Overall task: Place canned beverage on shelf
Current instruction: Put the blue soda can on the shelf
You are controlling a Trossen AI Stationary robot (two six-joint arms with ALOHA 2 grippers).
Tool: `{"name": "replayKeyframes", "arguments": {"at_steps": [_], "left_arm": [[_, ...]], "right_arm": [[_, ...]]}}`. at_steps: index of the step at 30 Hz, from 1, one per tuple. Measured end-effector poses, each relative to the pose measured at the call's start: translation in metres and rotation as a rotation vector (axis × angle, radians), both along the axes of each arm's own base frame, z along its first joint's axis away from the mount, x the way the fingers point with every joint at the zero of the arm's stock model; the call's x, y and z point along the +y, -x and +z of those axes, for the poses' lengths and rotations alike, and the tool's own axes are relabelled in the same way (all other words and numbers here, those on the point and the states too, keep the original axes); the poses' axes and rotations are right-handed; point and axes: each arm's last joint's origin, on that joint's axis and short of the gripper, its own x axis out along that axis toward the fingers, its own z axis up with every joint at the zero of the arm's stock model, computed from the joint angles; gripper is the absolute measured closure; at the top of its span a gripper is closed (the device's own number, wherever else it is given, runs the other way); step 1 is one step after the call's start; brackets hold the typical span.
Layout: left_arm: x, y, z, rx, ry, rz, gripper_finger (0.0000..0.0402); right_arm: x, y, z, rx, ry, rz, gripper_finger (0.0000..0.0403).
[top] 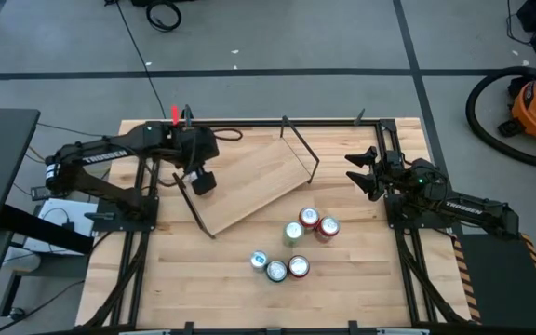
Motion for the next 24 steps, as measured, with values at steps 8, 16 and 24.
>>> {"name": "replayKeyframes", "arguments": {"at_steps": [8,16,24], "left_arm": [[-0.024,-0.018,0.031,-0.223,-0.092,-0.179,0.0021],[-0.067,-0.040,0.036,-0.422,-0.168,-0.398,0.0021],[-0.102,-0.070,-0.007,-0.278,-0.062,-0.411,0.0021]], "right_arm": [[0.000,0.000,0.000,0.002,0.007,-0.002,0.0069],[0.000,0.000,0.000,0.006,0.005,-0.002,0.0069],[0.000,-0.001,-0.001,0.013,0.000,-0.003,0.0069]]}}
